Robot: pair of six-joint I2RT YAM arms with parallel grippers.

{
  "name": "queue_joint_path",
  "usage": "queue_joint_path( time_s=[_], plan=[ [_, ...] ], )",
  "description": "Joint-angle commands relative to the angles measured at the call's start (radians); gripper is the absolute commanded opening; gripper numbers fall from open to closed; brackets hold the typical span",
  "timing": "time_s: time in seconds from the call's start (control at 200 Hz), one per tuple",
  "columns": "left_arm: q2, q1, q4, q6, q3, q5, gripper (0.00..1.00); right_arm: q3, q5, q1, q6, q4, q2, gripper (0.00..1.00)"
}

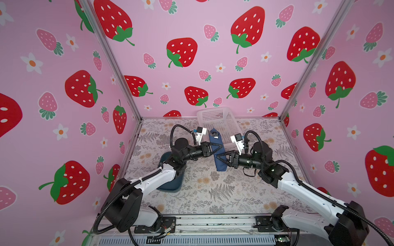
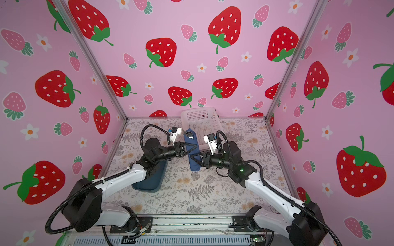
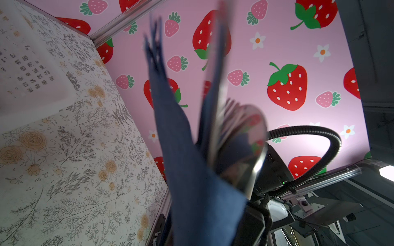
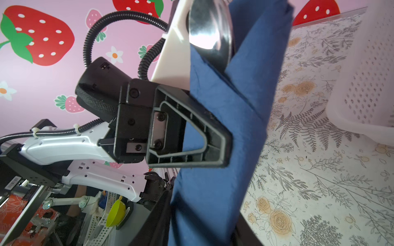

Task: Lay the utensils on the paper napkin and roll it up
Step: 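Hold the blue napkin bundle upright with both grippers, pressing the wrap closed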

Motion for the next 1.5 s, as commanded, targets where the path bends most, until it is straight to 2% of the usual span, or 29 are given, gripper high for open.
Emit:
queue_joint_path(
  time_s=[0.0, 0.22, 0.455, 0.59, 0.79, 0.92, 1.091, 1.231, 1.491],
  plan=[
    [-0.026, -0.004, 0.036, -0.001, 0.056, 0.020, 0.07, -0.014, -0.072, 0.003, 0.013, 0.072, 0.012, 0.38],
    [-0.025, -0.006, 0.046, -0.004, 0.062, 0.024, 0.07, -0.024, -0.125, 0.003, 0.039, 0.131, 0.038, 0.38],
    [-0.040, -0.005, 0.022, 0.015, 0.061, 0.021, 0.07, -0.033, -0.139, 0.001, 0.054, 0.173, 0.026, 0.26],
    [-0.045, -0.005, -0.021, 0.044, 0.059, 0.019, 0.13, -0.039, -0.128, 0.000, 0.056, 0.175, 0.013, 0.20],
    [-0.053, -0.005, -0.088, 0.084, 0.052, 0.009, 0.36, -0.052, -0.109, -0.002, 0.068, 0.205, 0.002, 0.15],
    [-0.052, -0.005, -0.096, 0.086, 0.037, 0.000, 0.55, -0.060, -0.096, -0.002, 0.076, 0.223, 0.000, 0.15],
    [-0.048, -0.006, -0.097, 0.081, 0.024, 0.015, 0.66, -0.069, -0.064, -0.003, 0.067, 0.223, -0.012, 0.15],
    [-0.035, -0.005, -0.064, 0.062, 0.024, 0.056, 0.63, -0.078, -0.047, -0.006, 0.062, 0.223, -0.013, 0.16],
    [-0.001, -0.006, 0.015, 0.018, 0.025, 0.082, 0.38, -0.091, -0.048, -0.008, 0.071, 0.245, -0.010, 0.18]
  ],
)
